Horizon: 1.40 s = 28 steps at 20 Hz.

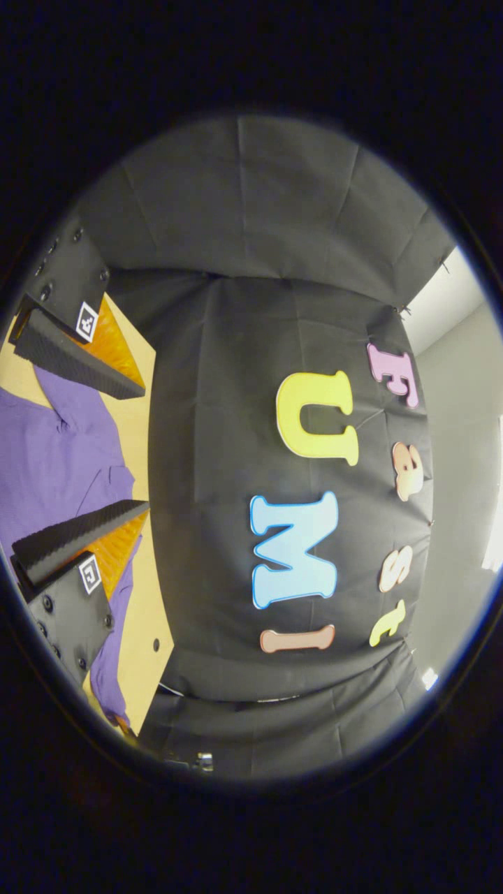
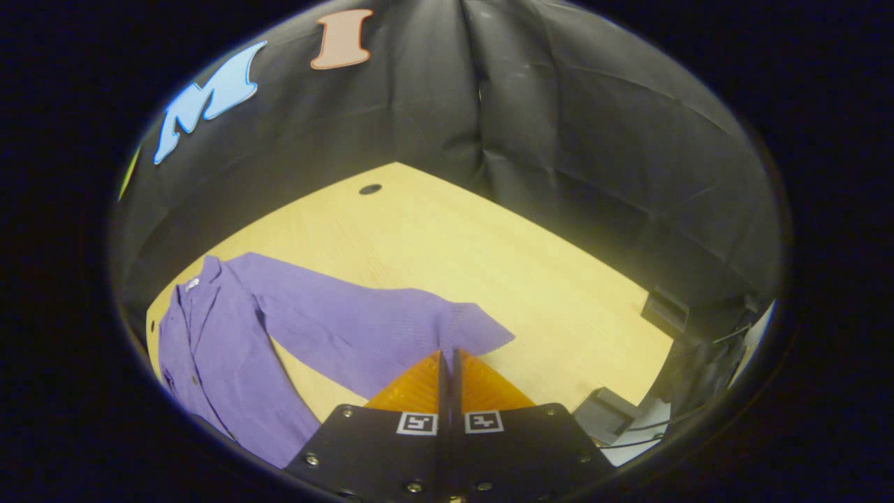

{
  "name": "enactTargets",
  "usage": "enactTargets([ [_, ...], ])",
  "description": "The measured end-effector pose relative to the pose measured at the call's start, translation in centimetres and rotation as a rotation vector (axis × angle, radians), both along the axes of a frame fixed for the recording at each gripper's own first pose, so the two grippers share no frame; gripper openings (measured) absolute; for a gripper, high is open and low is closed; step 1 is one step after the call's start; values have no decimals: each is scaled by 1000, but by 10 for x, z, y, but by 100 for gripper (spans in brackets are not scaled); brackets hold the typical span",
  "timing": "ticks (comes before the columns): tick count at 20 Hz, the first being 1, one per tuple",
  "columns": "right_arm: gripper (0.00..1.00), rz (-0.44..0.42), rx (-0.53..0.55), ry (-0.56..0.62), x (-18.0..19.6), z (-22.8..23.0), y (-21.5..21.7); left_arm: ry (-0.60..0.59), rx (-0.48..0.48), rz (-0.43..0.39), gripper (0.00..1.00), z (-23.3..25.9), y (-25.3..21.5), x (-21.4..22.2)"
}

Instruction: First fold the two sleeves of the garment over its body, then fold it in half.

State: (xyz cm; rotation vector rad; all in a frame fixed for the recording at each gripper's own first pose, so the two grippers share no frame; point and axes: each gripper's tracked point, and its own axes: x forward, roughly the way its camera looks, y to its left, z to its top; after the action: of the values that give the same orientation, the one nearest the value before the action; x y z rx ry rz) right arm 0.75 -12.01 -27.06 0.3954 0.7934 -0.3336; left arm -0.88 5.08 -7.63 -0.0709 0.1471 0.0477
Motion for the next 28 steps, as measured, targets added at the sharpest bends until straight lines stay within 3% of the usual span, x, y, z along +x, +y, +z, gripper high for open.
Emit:
enactTargets([
  [3, 3, 7, 9, -89, 27, 48, 15, -2, -15, -35, 95, -9, 0, 7],
  [7, 0, 53, 16, -199, 66, 103, 49, 0, -37, -57, 95, -17, 4, 10],
  [13, 0, 206, -2, -328, 119, 166, 123, -4, -41, -1, 94, -19, 31, -2],
  [19, 0, 377, -10, -382, 145, 174, 200, 1, -3, 84, 95, -20, 66, -25],
  [28, 0, 570, 39, -406, 170, 176, 320, 28, 1, 167, 95, -32, 92, -51],
])
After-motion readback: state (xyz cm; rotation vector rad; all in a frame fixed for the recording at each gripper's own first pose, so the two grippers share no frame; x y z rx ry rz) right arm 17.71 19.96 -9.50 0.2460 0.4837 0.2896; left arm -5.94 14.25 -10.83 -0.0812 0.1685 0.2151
